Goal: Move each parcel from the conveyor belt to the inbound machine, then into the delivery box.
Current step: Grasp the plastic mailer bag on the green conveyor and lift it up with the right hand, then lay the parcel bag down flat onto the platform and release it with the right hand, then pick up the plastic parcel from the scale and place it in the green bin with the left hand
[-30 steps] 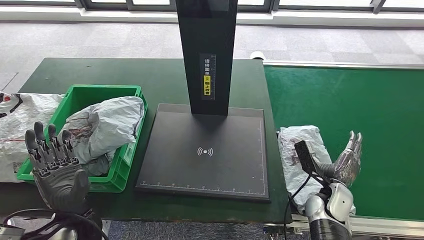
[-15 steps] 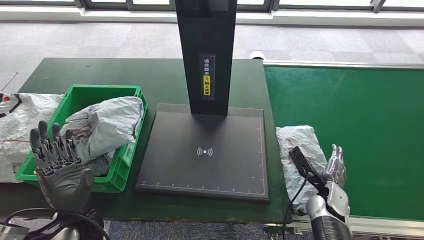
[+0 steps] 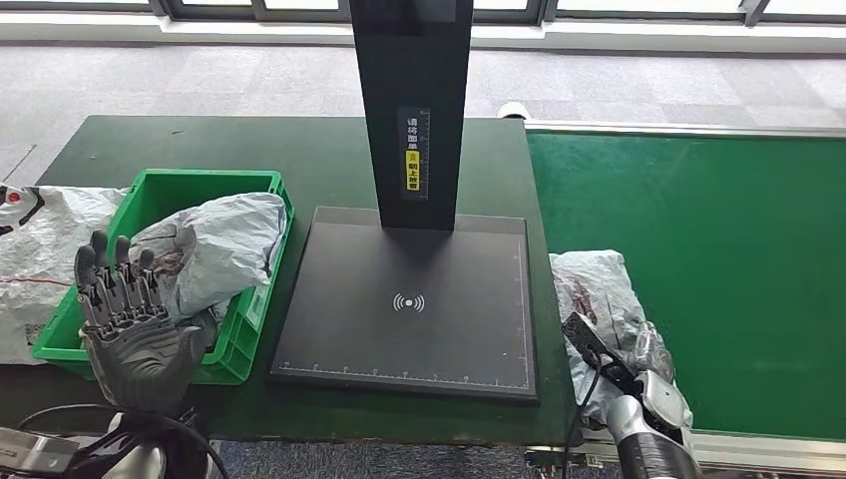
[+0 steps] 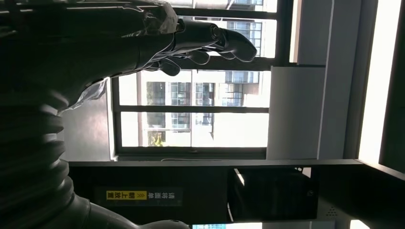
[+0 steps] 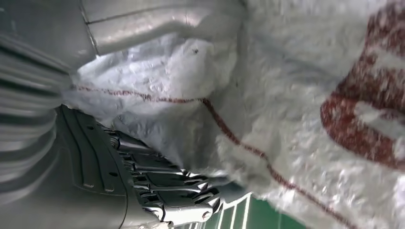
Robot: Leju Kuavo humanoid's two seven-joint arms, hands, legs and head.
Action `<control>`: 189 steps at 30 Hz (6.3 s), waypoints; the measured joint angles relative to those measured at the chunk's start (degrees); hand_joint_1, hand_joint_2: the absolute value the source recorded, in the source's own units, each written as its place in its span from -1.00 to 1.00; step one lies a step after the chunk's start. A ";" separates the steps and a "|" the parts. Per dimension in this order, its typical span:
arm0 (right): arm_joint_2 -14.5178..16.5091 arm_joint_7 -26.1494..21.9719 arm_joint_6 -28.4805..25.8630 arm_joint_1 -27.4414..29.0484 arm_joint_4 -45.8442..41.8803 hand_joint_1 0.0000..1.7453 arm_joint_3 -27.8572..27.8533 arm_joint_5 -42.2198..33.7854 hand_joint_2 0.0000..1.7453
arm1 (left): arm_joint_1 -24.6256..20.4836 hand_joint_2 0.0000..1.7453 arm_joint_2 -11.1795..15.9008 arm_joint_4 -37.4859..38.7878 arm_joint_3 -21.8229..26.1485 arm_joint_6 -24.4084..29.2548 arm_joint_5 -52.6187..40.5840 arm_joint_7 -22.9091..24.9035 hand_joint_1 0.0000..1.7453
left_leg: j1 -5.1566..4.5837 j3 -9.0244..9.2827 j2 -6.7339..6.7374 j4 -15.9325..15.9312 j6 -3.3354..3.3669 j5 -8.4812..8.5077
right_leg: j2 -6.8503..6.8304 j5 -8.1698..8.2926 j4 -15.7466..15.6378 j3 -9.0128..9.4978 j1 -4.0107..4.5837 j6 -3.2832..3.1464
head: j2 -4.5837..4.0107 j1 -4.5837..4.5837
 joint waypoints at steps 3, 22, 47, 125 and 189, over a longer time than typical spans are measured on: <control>-0.04 -0.50 1.41 0.00 0.41 1.00 0.25 -0.09 1.00 | -0.53 1.00 0.13 0.40 -0.25 0.29 -0.56 0.01 -1.00 | 0.00 0.00 0.00 0.00 0.00 0.00 | 0.00 0.00 0.00 0.00 0.00 0.00 | 0.00 0.01; 1.83 -5.33 -14.20 4.05 -13.11 1.00 2.14 -1.95 1.00 | 1.20 1.00 -0.15 -0.93 -0.28 3.25 -2.22 0.14 -1.00 | 0.00 -0.04 -0.04 0.00 0.00 0.00 | -0.03 -0.02 0.02 -0.01 0.00 -0.01 | 0.00 0.00; 10.89 -31.56 -29.66 12.34 -45.38 1.00 9.49 -9.40 1.00 | -1.00 1.00 -0.75 0.65 -1.03 5.44 -2.83 -0.04 -1.00 | 0.04 0.04 0.05 -0.02 0.01 -0.01 | 0.03 -0.05 0.04 0.03 0.04 -0.05 | 0.00 0.01; 13.72 -46.37 -33.52 16.45 -54.90 -1.00 27.47 -25.33 1.00 | -8.47 1.00 2.13 17.44 -8.88 20.93 -16.37 2.40 -1.00 | 0.02 0.09 0.08 0.00 -0.02 0.06 | 0.04 0.04 0.03 0.02 0.02 -0.05 | 0.00 -0.02; 13.78 -46.52 -33.10 16.45 -58.00 -1.00 30.37 -34.94 1.00 | -31.18 1.00 -1.53 71.99 -24.36 44.49 -53.23 24.87 1.00 | 0.01 0.15 -0.06 0.01 0.01 0.09 | -0.04 0.10 0.05 0.18 0.01 -0.01 | 0.00 0.00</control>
